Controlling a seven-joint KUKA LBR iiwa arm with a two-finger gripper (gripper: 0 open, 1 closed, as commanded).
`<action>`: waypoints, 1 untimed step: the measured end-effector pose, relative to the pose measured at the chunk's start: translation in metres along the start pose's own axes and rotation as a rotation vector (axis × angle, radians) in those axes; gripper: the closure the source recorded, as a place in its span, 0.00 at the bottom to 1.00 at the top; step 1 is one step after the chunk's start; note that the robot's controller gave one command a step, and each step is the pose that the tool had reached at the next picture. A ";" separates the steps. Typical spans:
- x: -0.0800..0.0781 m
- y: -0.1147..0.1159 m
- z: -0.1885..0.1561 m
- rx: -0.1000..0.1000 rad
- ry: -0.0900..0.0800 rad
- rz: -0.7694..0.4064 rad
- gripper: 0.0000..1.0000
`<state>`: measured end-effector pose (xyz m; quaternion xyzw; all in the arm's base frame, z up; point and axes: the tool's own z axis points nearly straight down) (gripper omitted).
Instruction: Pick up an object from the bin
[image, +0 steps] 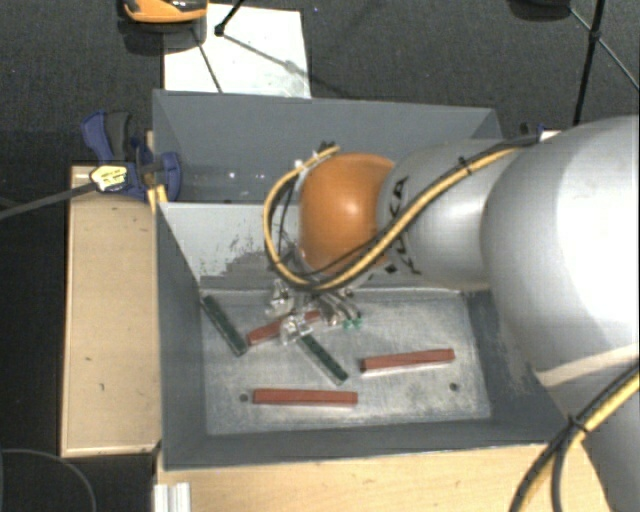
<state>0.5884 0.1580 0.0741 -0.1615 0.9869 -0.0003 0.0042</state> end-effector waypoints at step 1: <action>0.002 0.001 -0.006 -0.002 0.007 0.000 1.00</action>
Offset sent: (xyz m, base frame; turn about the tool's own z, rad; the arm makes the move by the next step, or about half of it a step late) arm 0.0000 0.0001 0.1219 0.0000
